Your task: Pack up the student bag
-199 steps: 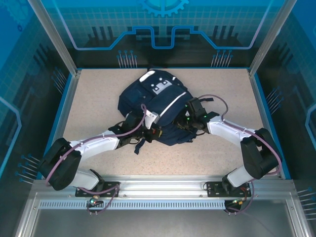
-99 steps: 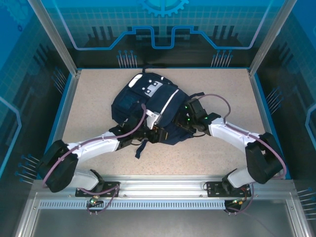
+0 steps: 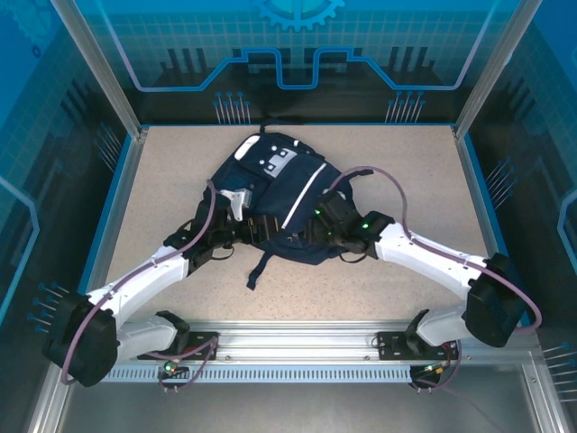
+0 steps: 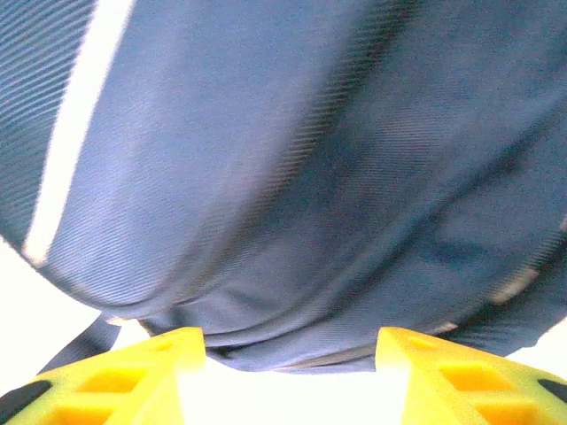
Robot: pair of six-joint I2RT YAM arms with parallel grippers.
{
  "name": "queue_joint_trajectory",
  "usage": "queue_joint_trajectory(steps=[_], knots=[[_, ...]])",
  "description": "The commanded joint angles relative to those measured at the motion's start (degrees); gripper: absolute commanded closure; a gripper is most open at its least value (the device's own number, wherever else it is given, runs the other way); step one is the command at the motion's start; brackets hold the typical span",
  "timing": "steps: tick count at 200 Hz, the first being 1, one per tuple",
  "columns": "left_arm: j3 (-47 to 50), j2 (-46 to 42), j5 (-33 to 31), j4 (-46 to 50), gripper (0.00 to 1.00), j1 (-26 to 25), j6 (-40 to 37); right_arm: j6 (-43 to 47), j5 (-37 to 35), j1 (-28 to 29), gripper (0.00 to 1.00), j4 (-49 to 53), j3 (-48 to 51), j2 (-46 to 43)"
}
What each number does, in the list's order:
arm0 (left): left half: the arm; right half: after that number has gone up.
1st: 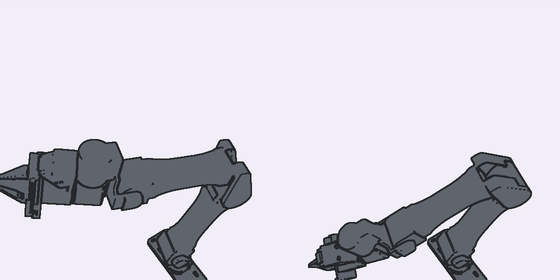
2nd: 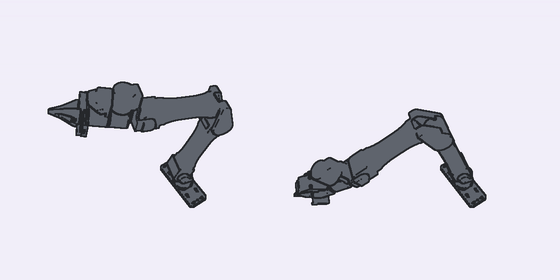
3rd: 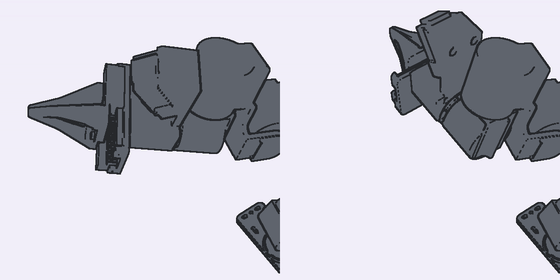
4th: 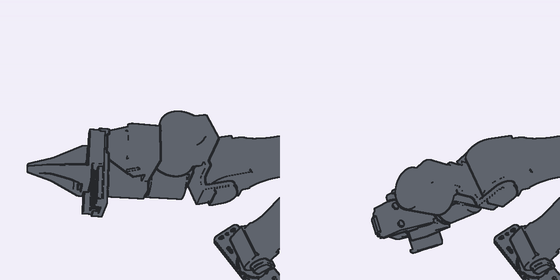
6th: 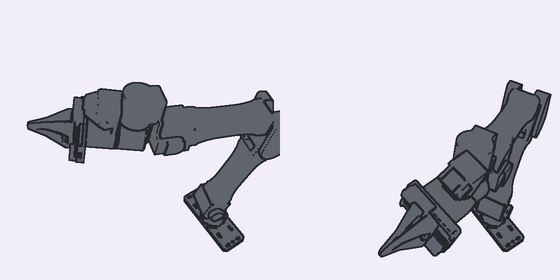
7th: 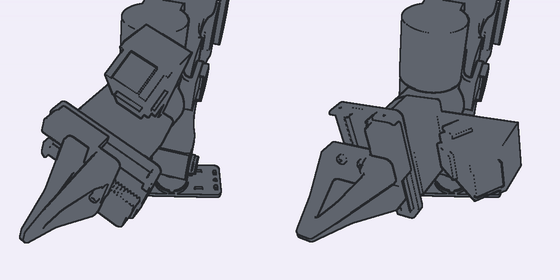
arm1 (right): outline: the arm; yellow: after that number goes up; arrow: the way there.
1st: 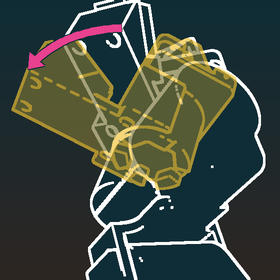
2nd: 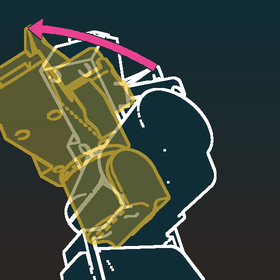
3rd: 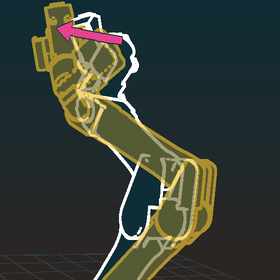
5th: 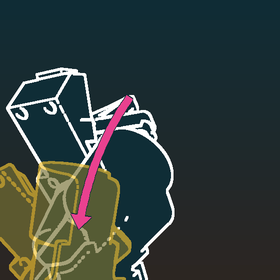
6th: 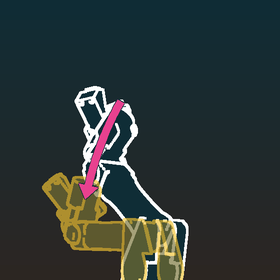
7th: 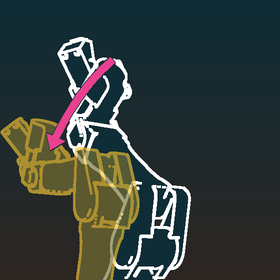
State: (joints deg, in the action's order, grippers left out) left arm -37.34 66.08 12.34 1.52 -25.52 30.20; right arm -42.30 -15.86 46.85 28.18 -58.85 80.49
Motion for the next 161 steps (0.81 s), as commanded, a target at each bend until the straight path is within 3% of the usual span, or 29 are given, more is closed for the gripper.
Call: queue_joint_trajectory(steps=[1,90,117,140,161], knots=[[-2.35,0.74,-3.37,3.93,0.19,0.74,6.24,6.62,1.04,3.77,0.46,-1.49,-2.26,2.82],[-2.51,4.12,-1.69,-0.6,0.22,1.18,17.32,8.86,1.62,5.76,0.57,-4.72,-5.48,11.47],[-1.95,5.14,-1.06,-4.01,0.3,1.18,20.99,9.52,-0.07,5.79,0.62,-4.63,-6.18,12.41],[-1.42,6.69,-0.71,-7.42,0.43,1.21,24.19,9.36,-1.63,5.8,0.69,-4.38,-6.01,12.59],[-1.08,7.84,-2.02,-9.08,0.53,1.18,25.76,8.71,-3.68,5.8,0.86,-3.17,-6.06,12.58]])
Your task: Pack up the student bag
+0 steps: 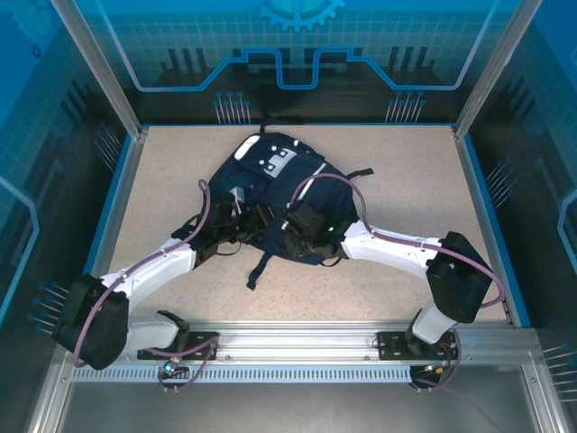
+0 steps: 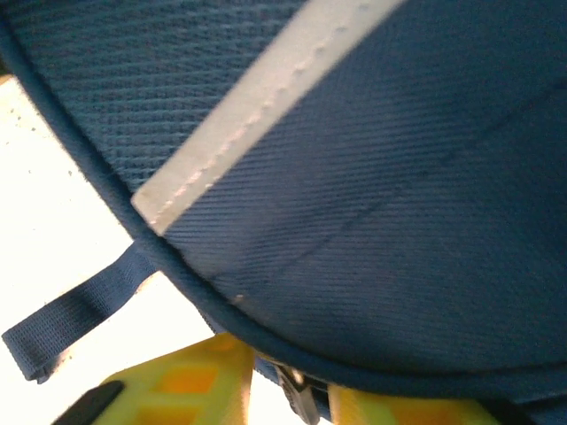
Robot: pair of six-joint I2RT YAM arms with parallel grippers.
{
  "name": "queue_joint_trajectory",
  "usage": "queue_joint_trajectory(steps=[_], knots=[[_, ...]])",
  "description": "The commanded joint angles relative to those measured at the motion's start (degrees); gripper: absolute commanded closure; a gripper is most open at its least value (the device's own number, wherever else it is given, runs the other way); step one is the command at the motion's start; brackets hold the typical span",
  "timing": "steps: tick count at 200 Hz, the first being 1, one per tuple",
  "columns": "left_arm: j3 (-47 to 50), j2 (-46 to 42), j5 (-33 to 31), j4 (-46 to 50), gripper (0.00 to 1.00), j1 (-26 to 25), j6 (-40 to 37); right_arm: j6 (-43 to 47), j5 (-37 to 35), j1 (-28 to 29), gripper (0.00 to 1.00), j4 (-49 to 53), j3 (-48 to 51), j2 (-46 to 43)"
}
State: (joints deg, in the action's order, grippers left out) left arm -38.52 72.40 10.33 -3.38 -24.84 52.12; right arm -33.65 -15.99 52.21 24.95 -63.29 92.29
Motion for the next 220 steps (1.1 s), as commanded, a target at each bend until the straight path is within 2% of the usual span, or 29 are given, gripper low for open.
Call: queue_joint_trajectory(steps=[1,7,16,53,102,150,193,220], knots=[[0.15,1.56,-0.12,-4.23,0.54,0.5,3.89,-0.07,-3.71,0.44,0.87,0.13,-1.69,0.78],[0.28,1.81,-0.66,-4.65,0.56,0.48,4.18,-0.8,-4.74,0.36,0.92,1.42,-2.26,0.93],[0.29,2.27,-1.21,-5.12,0.58,0.53,4.56,-1.79,-6.04,0.35,0.94,3.18,-2.94,1.13],[-0.5,4.91,-2.62,-5.85,0.67,0.5,5.66,-2.8,-7.78,0.01,0.98,5.23,-2.55,-0.32],[-1.57,6.13,-6.98,-2.69,1.0,0.91,4.87,-3.82,-11.31,-1.96,0.99,9.56,-0.87,-4.2],[-2.8,6.88,-6.9,-0.72,1.0,1.48,2.2,1.82,-9.49,-7.89,0.98,8.4,2.2,-7.91],[-4.31,7.27,-6.22,1.16,1.0,2.08,-0.04,9.07,-1.14,-15.28,1.0,7.56,-1.96,-3.83],[-5.09,7.91,-5.46,2.01,1.0,2.43,-1.11,14.14,-0.25,-16.63,1.0,8.53,-5.79,-1.84]])
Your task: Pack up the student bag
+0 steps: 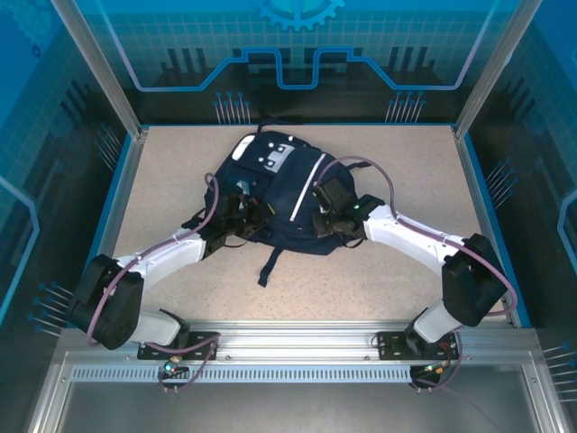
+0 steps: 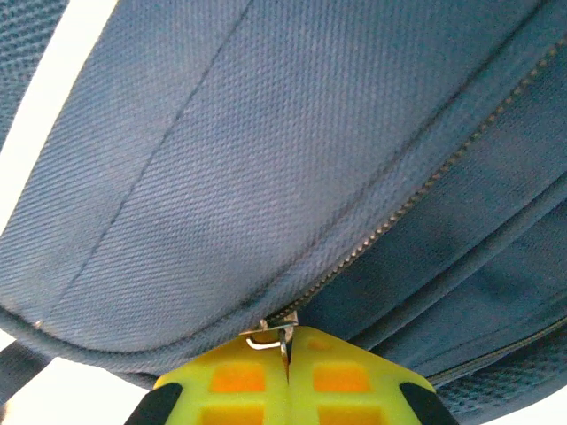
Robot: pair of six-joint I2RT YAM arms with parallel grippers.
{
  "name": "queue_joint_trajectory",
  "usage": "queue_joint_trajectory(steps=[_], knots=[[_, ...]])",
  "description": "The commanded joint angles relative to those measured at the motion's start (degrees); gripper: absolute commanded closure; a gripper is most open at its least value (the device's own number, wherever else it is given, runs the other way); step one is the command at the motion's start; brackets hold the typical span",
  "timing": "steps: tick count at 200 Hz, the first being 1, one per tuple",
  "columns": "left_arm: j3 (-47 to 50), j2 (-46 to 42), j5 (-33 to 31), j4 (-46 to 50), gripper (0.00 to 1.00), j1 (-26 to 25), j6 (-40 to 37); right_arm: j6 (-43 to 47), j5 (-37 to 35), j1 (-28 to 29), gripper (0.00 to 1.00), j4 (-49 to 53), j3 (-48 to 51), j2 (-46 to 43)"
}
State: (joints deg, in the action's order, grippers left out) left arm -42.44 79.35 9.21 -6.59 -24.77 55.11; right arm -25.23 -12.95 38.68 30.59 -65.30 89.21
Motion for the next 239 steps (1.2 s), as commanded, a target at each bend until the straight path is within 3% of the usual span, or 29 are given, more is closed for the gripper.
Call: queue_joint_trajectory(steps=[1,35,69,106,128,154,175,203,239], knots=[[-1.21,1.01,-4.36,5.34,1.0,2.36,-4.17,5.9,-3.25,-3.18,1.0,2.85,-3.87,1.28],[-2.06,2.39,-3.38,5.74,1.0,2.7,-5.68,11.82,-0.23,-4.3,1.0,3.4,-6.72,1.3],[-4.58,3.88,-1.84,7.28,1.0,4.34,-8.97,14.41,11.72,-3.08,1.0,2.91,-6.05,0.0],[-8.31,5.34,-0.28,10.13,1.0,8.15,-14.63,9.8,26.93,0.37,1.0,-3.27,-1.46,-2.85],[-9.26,5.09,-0.13,11.49,1.0,11.22,-16.48,6.95,26.95,4.1,1.0,-6.54,-2.16,-1.33],[-10.34,3.29,-3.29,17.17,0.71,15.08,-14.69,3.2,25.73,6.04,1.0,-9.23,-6.54,4.18],[-9.11,-0.84,-5.96,20.26,0.53,16.33,-12.92,1.54,24.72,7.17,1.0,-10.06,-11.16,8.85],[-7.35,-5.58,-5.96,25.58,0.42,16.43,-9.01,-0.23,23.57,7.97,1.0,-9.9,-17.24,14.59],[-3.3,-11.71,-1.97,24.74,0.42,16.45,-1.49,-1.52,23.44,8.41,1.0,-9.27,-21.62,18.34]])
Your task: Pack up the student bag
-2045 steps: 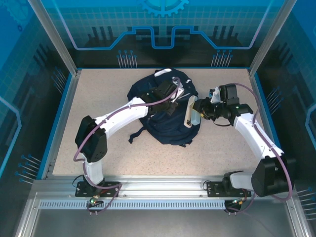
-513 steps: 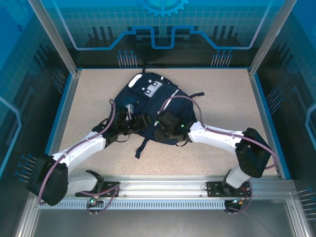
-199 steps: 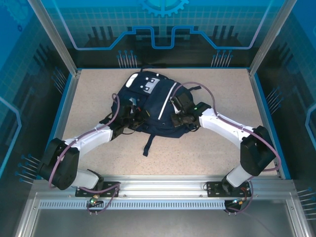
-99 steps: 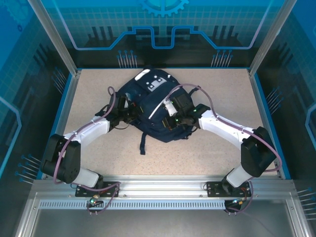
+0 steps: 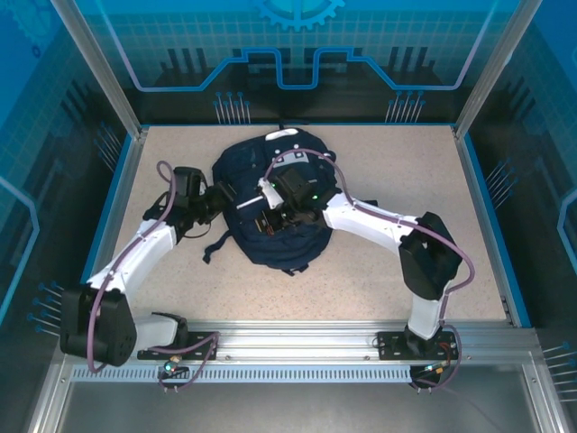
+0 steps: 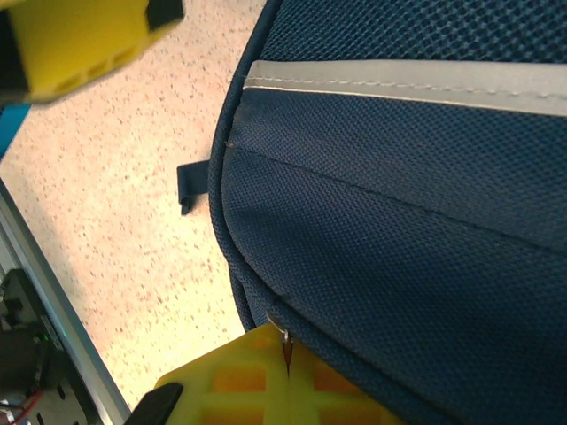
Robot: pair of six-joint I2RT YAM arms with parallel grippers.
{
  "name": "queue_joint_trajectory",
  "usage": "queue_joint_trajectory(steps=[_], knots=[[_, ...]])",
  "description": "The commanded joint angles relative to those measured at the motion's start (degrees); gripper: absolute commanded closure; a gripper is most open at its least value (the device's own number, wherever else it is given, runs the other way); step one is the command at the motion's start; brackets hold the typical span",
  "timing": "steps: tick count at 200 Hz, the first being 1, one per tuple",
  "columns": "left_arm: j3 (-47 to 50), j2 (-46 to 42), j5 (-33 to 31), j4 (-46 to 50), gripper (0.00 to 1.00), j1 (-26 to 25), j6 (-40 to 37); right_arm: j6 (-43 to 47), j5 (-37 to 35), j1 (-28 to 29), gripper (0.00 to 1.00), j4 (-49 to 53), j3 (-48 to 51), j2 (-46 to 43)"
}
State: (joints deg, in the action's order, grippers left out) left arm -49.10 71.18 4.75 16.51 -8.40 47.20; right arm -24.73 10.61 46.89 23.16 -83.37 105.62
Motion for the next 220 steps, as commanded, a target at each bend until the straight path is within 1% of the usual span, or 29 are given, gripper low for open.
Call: queue_joint_trajectory(steps=[1,33,71,106,130,141,160,190,220], knots=[[3.43,-3.61,2.69,1.48,0.42,0.06,6.64,-2.05,-0.05,0.2,1.0,-1.82,-3.59,1.98],[6.7,-3.41,7.83,-4.87,0.51,0.06,12.06,-2.43,-0.07,0.33,1.0,-1.37,-4.59,2.91],[7.58,0.57,11.47,-10.72,0.6,0.05,13.26,-2.52,-0.42,0.57,1.0,-0.92,-4.35,2.82],[7.19,1.98,11.21,-12.64,0.68,0.05,13.08,-2.52,-1.18,0.74,1.0,-0.4,-4.14,2.67],[7.07,3.46,11.55,-13.18,0.8,0.05,12.65,-2.43,-2.72,0.82,1.0,0.88,-4.01,2.1],[6.15,3.92,10.98,-11.97,0.89,0.16,10.65,-2.64,-4.27,0.83,1.0,2.06,-3.83,1.49],[3.63,4.23,8.93,-7.95,1.0,0.14,6.62,-2.78,-6.52,0.59,1.0,4.43,-2.28,-0.79],[1.99,4.62,7.84,-5.86,1.0,0.54,3.79,-1.95,-13.16,-0.68,1.0,7.23,2.63,-6.61],[2.06,5.88,8.75,-6.82,1.0,0.76,3.41,-1.49,-21.7,-4.5,1.0,10.95,5.66,-10.21]])
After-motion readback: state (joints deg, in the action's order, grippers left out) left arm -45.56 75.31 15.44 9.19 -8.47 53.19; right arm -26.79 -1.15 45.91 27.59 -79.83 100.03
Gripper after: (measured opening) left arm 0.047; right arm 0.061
